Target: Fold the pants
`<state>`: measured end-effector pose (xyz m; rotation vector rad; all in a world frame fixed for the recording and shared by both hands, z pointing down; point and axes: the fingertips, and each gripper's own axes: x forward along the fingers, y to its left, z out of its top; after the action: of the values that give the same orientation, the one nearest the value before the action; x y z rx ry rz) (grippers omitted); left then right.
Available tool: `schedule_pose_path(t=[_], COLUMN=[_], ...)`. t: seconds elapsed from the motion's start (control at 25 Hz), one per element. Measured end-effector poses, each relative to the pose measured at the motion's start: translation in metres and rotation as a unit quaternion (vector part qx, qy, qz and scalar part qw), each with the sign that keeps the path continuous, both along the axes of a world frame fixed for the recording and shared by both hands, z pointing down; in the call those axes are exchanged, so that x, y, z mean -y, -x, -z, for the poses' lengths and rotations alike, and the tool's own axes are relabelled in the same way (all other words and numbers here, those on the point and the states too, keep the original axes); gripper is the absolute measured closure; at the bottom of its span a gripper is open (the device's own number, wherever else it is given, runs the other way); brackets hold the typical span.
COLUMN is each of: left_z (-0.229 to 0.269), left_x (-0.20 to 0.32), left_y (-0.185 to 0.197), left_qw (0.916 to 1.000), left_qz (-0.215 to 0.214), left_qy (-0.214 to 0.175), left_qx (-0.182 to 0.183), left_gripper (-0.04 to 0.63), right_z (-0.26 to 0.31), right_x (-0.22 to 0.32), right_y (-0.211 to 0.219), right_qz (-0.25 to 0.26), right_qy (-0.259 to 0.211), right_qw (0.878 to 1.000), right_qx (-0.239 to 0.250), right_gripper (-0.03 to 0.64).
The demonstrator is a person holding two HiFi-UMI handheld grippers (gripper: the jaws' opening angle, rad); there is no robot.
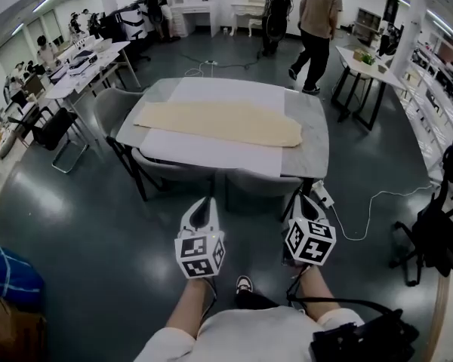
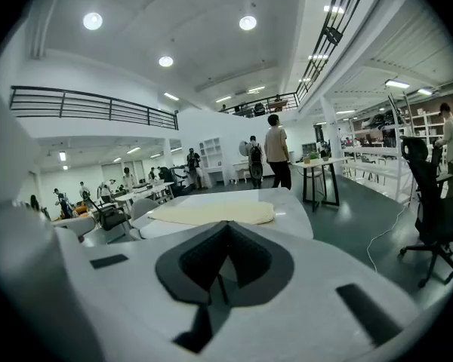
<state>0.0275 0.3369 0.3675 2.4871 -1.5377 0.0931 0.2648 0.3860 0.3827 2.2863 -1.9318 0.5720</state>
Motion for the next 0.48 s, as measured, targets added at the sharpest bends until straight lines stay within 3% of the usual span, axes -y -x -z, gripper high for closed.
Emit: schedule_pose_path(t=[0.28,0.48], left_z=[0.003,0.006], left_x=[0.094,0.124], left_y=[-0.030,-0.030], left_qw=[1.0000,0.9999], left_qz=[0.005,0.009], left_qy=[-0.002,-0.004], left_qx=[0.008,0.007], left_gripper=[0.578,0.578], right_z=[0.001,-0.003], right_x=[0.106,0.138], right_y=[-0.035,-0.033], right_qz=[0.003,0.010], right_qy=[-0.001,0.003], right_qw=[1.000,1.000], right_qx=[0.011,0.021], right_gripper=[0.624,0.624])
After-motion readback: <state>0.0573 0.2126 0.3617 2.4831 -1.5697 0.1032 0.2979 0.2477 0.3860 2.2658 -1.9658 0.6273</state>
